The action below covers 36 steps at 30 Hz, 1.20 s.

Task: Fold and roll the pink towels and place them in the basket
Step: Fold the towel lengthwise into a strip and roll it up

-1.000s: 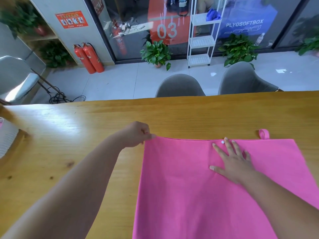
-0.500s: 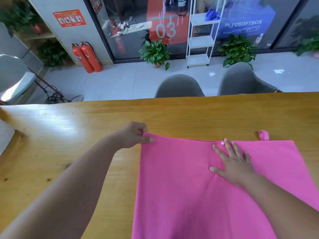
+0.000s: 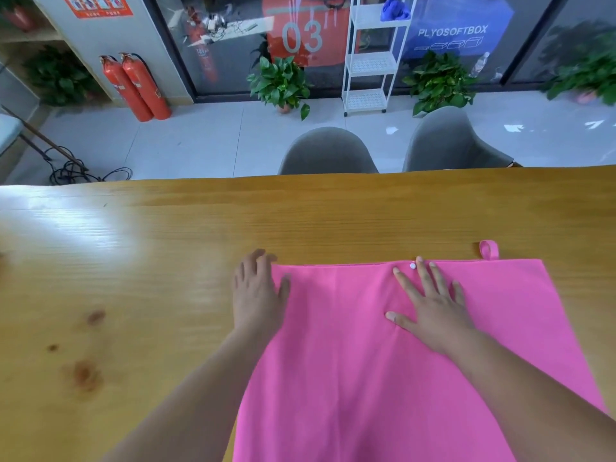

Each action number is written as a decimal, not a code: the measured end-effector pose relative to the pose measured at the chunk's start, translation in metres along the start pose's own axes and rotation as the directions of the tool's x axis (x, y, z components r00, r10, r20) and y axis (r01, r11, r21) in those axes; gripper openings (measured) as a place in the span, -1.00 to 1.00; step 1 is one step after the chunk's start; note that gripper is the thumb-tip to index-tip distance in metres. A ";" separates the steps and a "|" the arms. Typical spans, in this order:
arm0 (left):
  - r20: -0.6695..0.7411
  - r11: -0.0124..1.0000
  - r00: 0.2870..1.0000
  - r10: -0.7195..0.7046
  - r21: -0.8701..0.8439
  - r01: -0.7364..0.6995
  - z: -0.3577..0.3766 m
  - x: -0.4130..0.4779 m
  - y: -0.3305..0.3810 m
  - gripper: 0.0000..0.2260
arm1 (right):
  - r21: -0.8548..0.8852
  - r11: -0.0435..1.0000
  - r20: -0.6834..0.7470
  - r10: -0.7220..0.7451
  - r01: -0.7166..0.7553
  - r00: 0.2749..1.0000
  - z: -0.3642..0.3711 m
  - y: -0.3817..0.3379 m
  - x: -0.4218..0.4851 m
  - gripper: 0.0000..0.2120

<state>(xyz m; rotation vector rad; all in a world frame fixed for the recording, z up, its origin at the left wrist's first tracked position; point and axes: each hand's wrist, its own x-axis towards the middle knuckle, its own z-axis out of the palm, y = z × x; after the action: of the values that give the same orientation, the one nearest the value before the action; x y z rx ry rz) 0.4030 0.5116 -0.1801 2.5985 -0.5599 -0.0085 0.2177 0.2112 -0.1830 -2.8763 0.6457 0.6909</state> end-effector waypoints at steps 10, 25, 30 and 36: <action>0.298 0.901 0.930 0.214 0.307 -0.306 0.040 -0.013 -0.033 -0.31 | 0.010 1.000 -0.140 -0.014 0.015 0.990 0.009 0.013 0.018 -0.12; 0.227 0.920 0.968 -0.105 0.391 0.008 0.057 -0.013 0.022 -0.23 | 0.039 0.994 -0.260 0.112 -0.105 0.959 0.020 0.100 0.021 -0.25; 0.298 0.913 0.945 -0.136 0.407 0.003 0.061 0.035 0.027 -0.18 | 0.056 0.987 -0.234 0.160 -0.151 0.959 0.003 0.112 0.064 -0.23; 0.363 0.897 0.925 -0.107 0.436 -0.068 0.078 0.047 0.091 -0.29 | 0.113 0.982 -0.154 0.167 -0.150 0.974 -0.022 0.072 0.078 -0.23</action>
<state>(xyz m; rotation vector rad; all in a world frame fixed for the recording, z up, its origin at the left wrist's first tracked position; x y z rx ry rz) 0.4030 0.3846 -0.2031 3.0723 -0.7420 -0.4541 0.2586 0.1122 -0.1993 -2.8299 0.9127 0.4284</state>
